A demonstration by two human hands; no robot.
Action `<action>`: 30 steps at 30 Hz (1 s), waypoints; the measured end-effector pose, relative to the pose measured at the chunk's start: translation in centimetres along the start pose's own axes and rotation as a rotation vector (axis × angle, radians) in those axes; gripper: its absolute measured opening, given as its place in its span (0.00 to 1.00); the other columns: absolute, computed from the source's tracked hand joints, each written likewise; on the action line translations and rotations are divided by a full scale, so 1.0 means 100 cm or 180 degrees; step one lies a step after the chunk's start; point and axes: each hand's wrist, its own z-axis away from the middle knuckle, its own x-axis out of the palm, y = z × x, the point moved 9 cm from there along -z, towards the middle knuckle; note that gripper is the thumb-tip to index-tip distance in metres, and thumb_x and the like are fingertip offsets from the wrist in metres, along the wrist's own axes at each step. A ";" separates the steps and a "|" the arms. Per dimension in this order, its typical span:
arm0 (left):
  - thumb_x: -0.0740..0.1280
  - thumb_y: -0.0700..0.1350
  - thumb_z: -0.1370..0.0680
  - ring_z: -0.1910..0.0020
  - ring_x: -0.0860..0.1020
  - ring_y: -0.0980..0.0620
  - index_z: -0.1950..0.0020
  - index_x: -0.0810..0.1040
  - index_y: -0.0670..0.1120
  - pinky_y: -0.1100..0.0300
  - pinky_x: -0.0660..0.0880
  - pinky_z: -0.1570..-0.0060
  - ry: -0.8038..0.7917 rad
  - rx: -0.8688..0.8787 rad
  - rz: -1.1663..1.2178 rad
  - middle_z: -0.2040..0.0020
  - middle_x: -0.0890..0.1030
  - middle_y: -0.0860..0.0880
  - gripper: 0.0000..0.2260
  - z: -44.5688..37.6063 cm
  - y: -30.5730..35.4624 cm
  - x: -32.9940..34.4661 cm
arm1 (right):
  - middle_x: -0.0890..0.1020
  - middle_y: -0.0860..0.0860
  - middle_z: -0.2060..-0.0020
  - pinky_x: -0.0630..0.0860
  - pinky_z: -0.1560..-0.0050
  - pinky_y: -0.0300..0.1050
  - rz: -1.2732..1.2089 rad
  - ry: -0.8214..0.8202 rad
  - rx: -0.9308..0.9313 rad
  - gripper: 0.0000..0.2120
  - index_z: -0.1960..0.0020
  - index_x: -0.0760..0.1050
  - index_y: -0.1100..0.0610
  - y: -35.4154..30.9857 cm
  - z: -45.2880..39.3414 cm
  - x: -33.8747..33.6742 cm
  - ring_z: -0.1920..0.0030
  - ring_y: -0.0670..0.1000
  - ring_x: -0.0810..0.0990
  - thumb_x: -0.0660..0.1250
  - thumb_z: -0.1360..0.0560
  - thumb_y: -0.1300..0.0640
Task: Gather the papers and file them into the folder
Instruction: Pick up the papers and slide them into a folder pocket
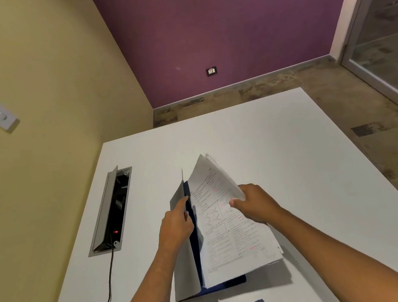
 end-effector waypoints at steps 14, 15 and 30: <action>0.67 0.47 0.19 0.49 0.84 0.46 0.22 0.66 0.53 0.47 0.81 0.41 0.0012 -0.0063 -0.0200 0.42 0.84 0.47 0.26 0.008 0.002 0.006 | 0.79 0.55 0.35 0.84 0.46 0.53 0.0111 -0.0226 0.0242 0.22 0.26 0.69 0.54 -0.027 -0.020 0.052 0.42 0.57 0.82 0.63 0.20 0.53; 0.68 0.46 0.19 0.48 0.84 0.46 0.22 0.65 0.53 0.47 0.80 0.41 0.0022 -0.0085 -0.0194 0.41 0.84 0.48 0.26 0.008 0.000 0.006 | 0.80 0.55 0.37 0.84 0.47 0.54 0.0125 -0.0139 0.0186 0.21 0.28 0.69 0.55 -0.030 -0.021 0.051 0.43 0.57 0.82 0.63 0.19 0.53; 0.68 0.43 0.20 0.61 0.81 0.54 0.24 0.69 0.51 0.58 0.80 0.59 0.0129 0.0241 0.0231 0.53 0.84 0.50 0.24 0.001 0.022 -0.001 | 0.81 0.57 0.46 0.81 0.53 0.50 0.0407 -0.0158 -0.0033 0.19 0.28 0.65 0.56 -0.047 0.004 0.081 0.52 0.53 0.80 0.60 0.17 0.56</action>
